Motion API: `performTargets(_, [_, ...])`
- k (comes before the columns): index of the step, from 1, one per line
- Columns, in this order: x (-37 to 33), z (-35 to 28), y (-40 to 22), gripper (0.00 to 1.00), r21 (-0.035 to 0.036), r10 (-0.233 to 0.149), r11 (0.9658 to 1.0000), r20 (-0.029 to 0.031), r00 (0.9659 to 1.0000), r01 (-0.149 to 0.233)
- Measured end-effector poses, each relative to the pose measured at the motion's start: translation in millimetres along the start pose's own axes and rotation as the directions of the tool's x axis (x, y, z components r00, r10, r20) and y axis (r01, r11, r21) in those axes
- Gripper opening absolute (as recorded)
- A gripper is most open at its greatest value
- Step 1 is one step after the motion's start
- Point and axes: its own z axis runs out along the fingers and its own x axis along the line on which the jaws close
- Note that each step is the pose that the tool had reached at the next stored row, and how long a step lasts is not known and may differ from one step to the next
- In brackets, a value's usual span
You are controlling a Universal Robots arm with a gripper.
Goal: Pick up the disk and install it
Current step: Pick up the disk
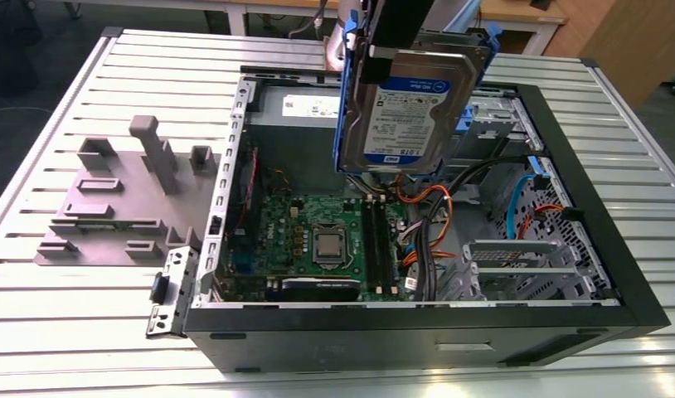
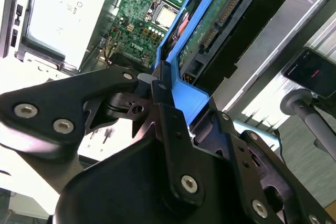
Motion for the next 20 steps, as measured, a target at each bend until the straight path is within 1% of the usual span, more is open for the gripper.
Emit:
performTargets(2, [-1.5, 0.0, 0.0, 0.36, 0.0000, 0.000, 1.0000, 0.0001, 1.0000, 0.000])
performTargets(6, [-1.8, 0.0, 0.0, 0.36, 0.0000, 0.000, 1.0000, 0.0000, 1.0000, 0.000])
performTargets(8, [-3.5, -0.1, 0.1, 0.36, 0.0000, 0.000, 1.0000, 0.0000, 1.0000, 0.000])
performTargets(15, [-3.9, -0.1, 0.1, 0.36, 0.0000, 0.000, 1.0000, 0.0001, 1.0000, 0.000])
performTargets(17, [-3.1, 0.0, 0.1, 0.36, 0.0001, 0.000, 1.0000, 0.0001, 1.0000, 0.000])
performTargets(20, [-0.3, 0.1, 0.0, 0.36, 0.0001, 0.000, 1.0000, 0.0000, 1.0000, 0.000])
